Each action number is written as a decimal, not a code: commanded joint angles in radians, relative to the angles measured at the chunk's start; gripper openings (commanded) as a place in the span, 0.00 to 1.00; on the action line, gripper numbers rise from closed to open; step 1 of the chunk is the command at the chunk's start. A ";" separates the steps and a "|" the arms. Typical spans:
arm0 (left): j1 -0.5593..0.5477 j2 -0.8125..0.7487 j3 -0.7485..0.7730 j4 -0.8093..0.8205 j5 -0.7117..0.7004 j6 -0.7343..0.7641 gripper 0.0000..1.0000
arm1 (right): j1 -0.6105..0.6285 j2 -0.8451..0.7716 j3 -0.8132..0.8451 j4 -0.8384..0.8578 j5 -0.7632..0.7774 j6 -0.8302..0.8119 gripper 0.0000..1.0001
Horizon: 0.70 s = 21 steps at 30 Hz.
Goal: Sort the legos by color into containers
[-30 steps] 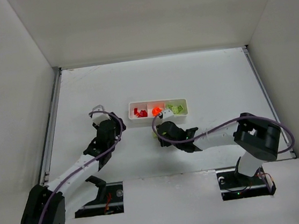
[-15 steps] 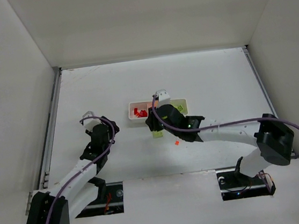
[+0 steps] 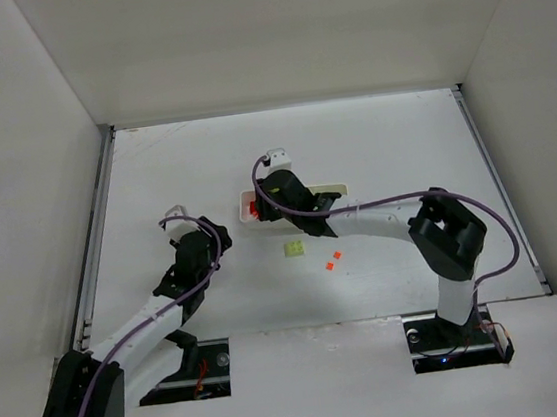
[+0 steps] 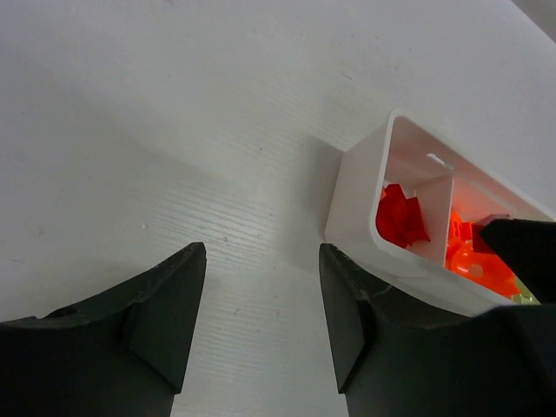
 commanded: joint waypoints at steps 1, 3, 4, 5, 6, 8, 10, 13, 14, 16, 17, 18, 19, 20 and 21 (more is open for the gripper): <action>-0.022 -0.015 0.015 0.051 -0.006 0.010 0.51 | -0.001 0.005 0.061 0.030 -0.032 0.003 0.39; -0.037 -0.026 0.015 0.054 -0.008 0.017 0.51 | -0.002 -0.003 0.046 0.033 -0.026 0.007 0.49; -0.042 -0.027 0.015 0.056 -0.014 0.020 0.50 | -0.004 -0.015 0.032 0.039 -0.024 0.013 0.51; -0.046 -0.029 0.015 0.057 -0.019 0.024 0.50 | -0.008 -0.035 0.017 0.043 -0.028 0.021 0.52; -0.051 -0.032 0.017 0.054 -0.020 0.029 0.50 | -0.013 -0.054 0.001 0.050 -0.028 0.023 0.53; -0.066 -0.041 0.020 0.057 -0.019 0.044 0.49 | -0.016 -0.104 -0.040 0.062 -0.021 0.023 0.53; -0.088 -0.052 0.020 0.053 -0.022 0.052 0.49 | -0.022 -0.167 -0.103 0.079 -0.012 0.024 0.53; -0.152 -0.080 0.012 0.044 -0.005 0.058 0.49 | -0.037 -0.293 -0.239 0.111 0.015 0.026 0.51; -0.187 -0.089 0.008 0.042 0.000 0.061 0.49 | -0.044 -0.336 -0.287 0.122 0.023 0.026 0.50; -0.277 -0.097 0.006 0.039 0.001 0.075 0.49 | -0.060 -0.420 -0.382 0.140 0.031 0.038 0.49; -0.330 -0.090 0.005 0.044 -0.005 0.086 0.50 | -0.071 -0.455 -0.422 0.148 0.028 0.044 0.49; -0.379 -0.075 0.005 0.053 -0.011 0.096 0.51 | -0.080 -0.487 -0.457 0.152 0.020 0.047 0.49; -0.422 -0.048 0.008 0.065 -0.020 0.105 0.52 | -0.087 -0.514 -0.483 0.152 0.017 0.047 0.49; -0.455 -0.011 0.017 0.080 -0.031 0.116 0.53 | -0.088 -0.537 -0.506 0.151 0.017 0.047 0.49; -0.485 0.030 0.029 0.096 -0.046 0.119 0.55 | -0.090 -0.555 -0.529 0.152 0.017 0.047 0.50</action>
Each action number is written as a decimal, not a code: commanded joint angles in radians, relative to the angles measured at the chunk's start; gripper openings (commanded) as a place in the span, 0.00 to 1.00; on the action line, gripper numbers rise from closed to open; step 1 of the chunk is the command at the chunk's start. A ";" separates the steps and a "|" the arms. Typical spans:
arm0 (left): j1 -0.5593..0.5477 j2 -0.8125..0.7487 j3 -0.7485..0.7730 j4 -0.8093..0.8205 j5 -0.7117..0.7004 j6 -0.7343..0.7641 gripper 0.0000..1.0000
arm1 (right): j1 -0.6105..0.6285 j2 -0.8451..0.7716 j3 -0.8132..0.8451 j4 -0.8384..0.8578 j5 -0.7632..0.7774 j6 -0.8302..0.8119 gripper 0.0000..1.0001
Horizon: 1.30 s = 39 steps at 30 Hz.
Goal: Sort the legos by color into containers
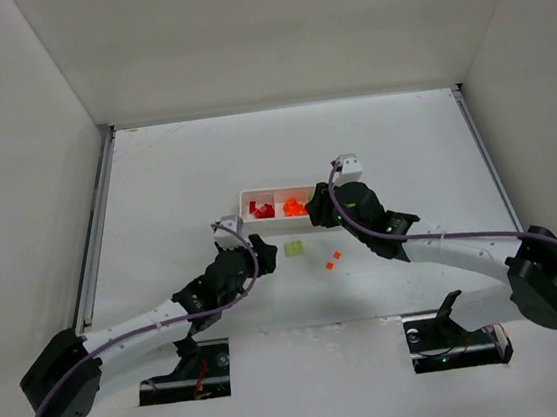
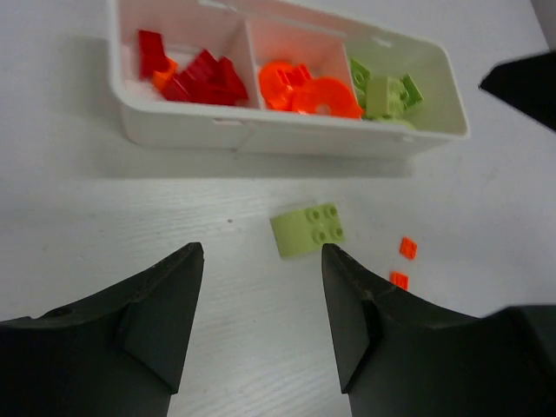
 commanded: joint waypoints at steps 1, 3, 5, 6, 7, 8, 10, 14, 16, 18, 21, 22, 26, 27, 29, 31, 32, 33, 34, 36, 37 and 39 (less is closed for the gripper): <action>-0.092 0.112 0.044 0.074 -0.051 0.036 0.57 | -0.005 -0.058 -0.068 0.068 0.012 0.014 0.51; -0.145 0.204 0.089 0.094 -0.068 0.032 0.61 | -0.008 -0.075 -0.091 0.073 0.014 0.013 0.55; -0.185 0.297 0.147 0.092 -0.102 0.033 0.62 | -0.013 -0.097 -0.114 0.082 0.015 0.016 0.65; -0.201 0.339 0.173 0.089 -0.128 0.036 0.62 | -0.016 -0.104 -0.124 0.088 0.015 0.018 0.68; -0.220 0.380 0.199 0.080 -0.171 0.036 0.63 | -0.021 -0.118 -0.137 0.100 0.012 0.019 0.70; -0.234 0.407 0.216 0.075 -0.206 0.036 0.64 | -0.027 -0.130 -0.148 0.109 0.010 0.021 0.71; -0.245 0.445 0.241 0.071 -0.249 0.041 0.65 | -0.042 -0.158 -0.174 0.120 0.010 0.027 0.72; -0.218 0.514 0.261 0.098 -0.237 0.045 0.67 | -0.094 -0.180 -0.211 0.149 -0.026 0.071 0.73; -0.196 0.551 0.273 0.101 -0.216 0.050 0.67 | -0.107 -0.175 -0.216 0.154 -0.061 0.083 0.73; -0.179 0.586 0.284 0.103 -0.199 0.050 0.67 | -0.111 -0.172 -0.213 0.154 -0.078 0.087 0.73; -0.172 0.638 0.310 0.103 -0.179 0.045 0.67 | -0.107 -0.178 -0.217 0.160 -0.077 0.087 0.73; -0.175 0.652 0.320 0.103 -0.174 0.044 0.67 | -0.107 -0.178 -0.217 0.160 -0.080 0.087 0.73; -0.185 0.701 0.353 0.112 -0.171 0.050 0.67 | -0.107 -0.178 -0.219 0.160 -0.080 0.087 0.73; -0.187 0.707 0.356 0.112 -0.169 0.050 0.67 | -0.107 -0.175 -0.216 0.160 -0.080 0.087 0.73; -0.187 0.717 0.359 0.115 -0.168 0.050 0.67 | -0.107 -0.173 -0.216 0.162 -0.080 0.087 0.73; -0.176 0.721 0.357 0.118 -0.168 0.050 0.66 | -0.107 -0.170 -0.216 0.162 -0.079 0.087 0.73; -0.172 0.718 0.356 0.118 -0.171 0.050 0.66 | -0.107 -0.167 -0.214 0.163 -0.082 0.087 0.73; -0.169 0.717 0.354 0.118 -0.176 0.053 0.66 | -0.107 -0.166 -0.214 0.163 -0.082 0.087 0.73; -0.161 0.715 0.354 0.118 -0.179 0.061 0.65 | -0.107 -0.164 -0.214 0.163 -0.082 0.087 0.73; -0.152 0.711 0.356 0.115 -0.180 0.084 0.65 | -0.107 -0.157 -0.213 0.163 -0.082 0.087 0.73; -0.149 0.711 0.356 0.118 -0.180 0.096 0.65 | -0.107 -0.153 -0.211 0.163 -0.082 0.087 0.73; -0.138 0.724 0.365 0.127 -0.173 0.142 0.66 | -0.107 -0.150 -0.210 0.163 -0.080 0.087 0.73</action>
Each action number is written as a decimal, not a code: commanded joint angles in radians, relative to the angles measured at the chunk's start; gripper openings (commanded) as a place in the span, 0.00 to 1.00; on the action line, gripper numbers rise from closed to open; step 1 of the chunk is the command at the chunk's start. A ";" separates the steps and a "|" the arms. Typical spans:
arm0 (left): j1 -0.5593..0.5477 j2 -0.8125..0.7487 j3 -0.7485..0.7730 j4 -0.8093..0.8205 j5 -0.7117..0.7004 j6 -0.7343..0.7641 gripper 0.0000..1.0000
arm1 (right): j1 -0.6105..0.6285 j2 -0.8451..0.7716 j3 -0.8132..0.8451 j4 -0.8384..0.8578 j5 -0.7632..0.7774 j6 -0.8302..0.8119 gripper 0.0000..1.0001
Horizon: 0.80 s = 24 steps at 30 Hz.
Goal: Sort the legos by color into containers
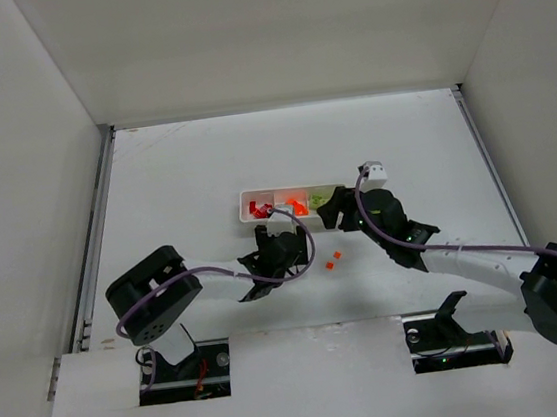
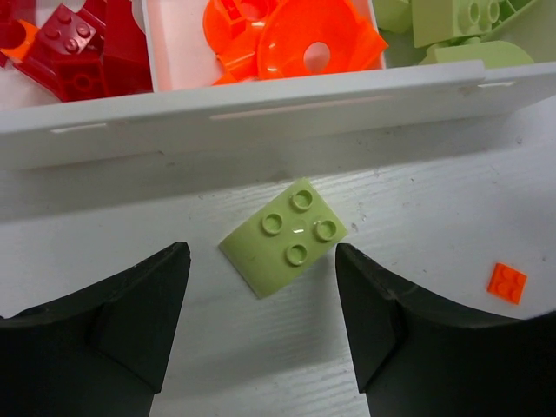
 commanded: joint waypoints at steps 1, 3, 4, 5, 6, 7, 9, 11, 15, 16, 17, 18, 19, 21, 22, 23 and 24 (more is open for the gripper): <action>0.021 0.017 0.035 0.046 0.000 0.081 0.66 | 0.002 0.007 0.007 0.061 -0.007 0.008 0.73; 0.033 0.043 0.044 0.066 0.028 0.114 0.66 | 0.002 0.010 0.007 0.061 -0.009 0.008 0.73; 0.041 0.057 0.047 0.078 0.049 0.125 0.65 | 0.002 0.010 0.007 0.061 -0.009 0.008 0.73; 0.049 0.071 0.048 0.092 0.077 0.130 0.63 | 0.002 0.011 0.007 0.061 -0.009 0.008 0.73; 0.050 0.076 0.050 0.099 0.094 0.130 0.63 | 0.002 0.011 0.007 0.061 -0.009 0.008 0.73; 0.053 0.082 0.050 0.107 0.108 0.130 0.62 | 0.002 0.013 0.007 0.061 -0.009 0.008 0.73; 0.057 0.087 0.050 0.118 0.118 0.125 0.59 | 0.002 0.014 0.007 0.061 -0.009 0.006 0.73; 0.055 0.085 0.052 0.116 0.122 0.124 0.49 | 0.001 0.018 0.007 0.061 -0.009 0.006 0.73; 0.018 0.032 0.049 0.057 0.120 0.101 0.29 | -0.001 0.008 0.004 0.061 0.000 0.008 0.73; 0.003 0.006 0.047 0.026 0.115 0.090 0.26 | -0.003 0.004 0.002 0.062 0.002 0.008 0.73; -0.014 -0.024 0.045 -0.003 0.111 0.081 0.24 | -0.007 -0.007 -0.002 0.062 0.007 0.008 0.73; -0.029 -0.057 0.041 -0.028 0.103 0.072 0.23 | -0.010 -0.016 -0.007 0.062 0.010 0.009 0.73; -0.045 -0.094 0.038 -0.049 0.092 0.065 0.22 | -0.013 -0.030 -0.014 0.065 0.020 0.014 0.73; -0.062 -0.172 0.035 -0.080 0.071 0.050 0.22 | -0.025 -0.053 -0.031 0.076 0.046 0.028 0.73; -0.065 -0.208 0.039 -0.089 0.066 0.045 0.22 | -0.033 -0.065 -0.040 0.079 0.059 0.036 0.73; -0.063 -0.238 0.047 -0.091 0.065 0.045 0.22 | -0.041 -0.079 -0.048 0.080 0.071 0.045 0.73; -0.054 -0.267 0.064 -0.086 0.066 0.044 0.22 | -0.052 -0.093 -0.059 0.081 0.086 0.055 0.73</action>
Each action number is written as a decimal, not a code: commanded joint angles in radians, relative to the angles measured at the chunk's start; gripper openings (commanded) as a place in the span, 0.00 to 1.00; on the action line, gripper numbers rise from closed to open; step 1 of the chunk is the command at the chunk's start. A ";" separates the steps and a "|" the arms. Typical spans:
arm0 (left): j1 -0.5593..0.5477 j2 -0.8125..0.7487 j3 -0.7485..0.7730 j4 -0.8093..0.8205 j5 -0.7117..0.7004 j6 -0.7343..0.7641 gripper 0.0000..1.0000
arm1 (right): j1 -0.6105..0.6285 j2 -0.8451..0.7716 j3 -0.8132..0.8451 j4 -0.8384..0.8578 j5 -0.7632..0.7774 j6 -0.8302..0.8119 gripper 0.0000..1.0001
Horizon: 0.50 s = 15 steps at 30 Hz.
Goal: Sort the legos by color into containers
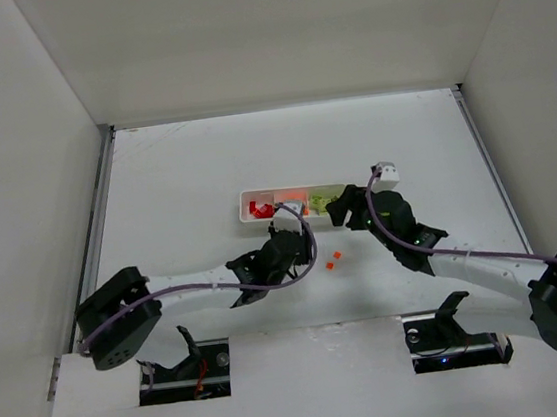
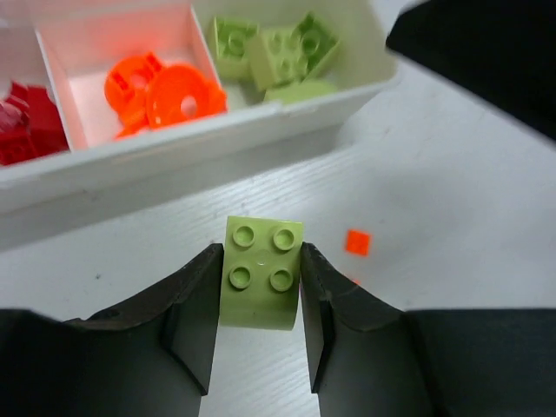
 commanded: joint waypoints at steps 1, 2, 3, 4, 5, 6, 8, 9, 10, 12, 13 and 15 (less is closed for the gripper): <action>0.013 -0.111 0.048 -0.018 -0.027 -0.027 0.22 | -0.037 -0.063 -0.027 0.067 0.076 0.047 0.72; 0.025 -0.116 0.074 -0.014 -0.024 -0.024 0.23 | -0.050 -0.077 -0.038 0.067 0.086 0.056 0.65; 0.036 -0.108 0.105 -0.009 -0.019 -0.021 0.23 | -0.060 -0.091 -0.046 0.065 0.091 0.064 0.56; 0.048 -0.090 0.137 -0.004 -0.012 -0.015 0.24 | -0.073 -0.105 -0.053 0.064 0.094 0.067 0.48; 0.064 -0.052 0.183 -0.003 0.005 -0.006 0.24 | -0.083 -0.117 -0.060 0.059 0.094 0.072 0.40; 0.073 -0.026 0.214 -0.003 0.019 0.002 0.24 | -0.096 -0.128 -0.067 0.058 0.097 0.078 0.34; 0.101 0.069 0.293 -0.003 0.054 0.019 0.24 | -0.120 -0.139 -0.076 0.055 0.088 0.089 0.29; 0.113 0.114 0.329 -0.006 0.071 0.020 0.24 | -0.126 -0.139 -0.076 0.051 0.082 0.090 0.29; 0.124 0.155 0.359 -0.011 0.085 0.020 0.24 | -0.127 -0.140 -0.076 0.050 0.077 0.090 0.29; 0.140 0.224 0.409 -0.018 0.097 0.020 0.24 | -0.123 -0.137 -0.076 0.053 0.080 0.090 0.31; 0.148 0.252 0.429 -0.021 0.097 0.020 0.24 | -0.123 -0.134 -0.075 0.053 0.077 0.090 0.33; 0.162 0.295 0.453 -0.021 0.094 0.014 0.25 | -0.123 -0.136 -0.073 0.051 0.079 0.087 0.36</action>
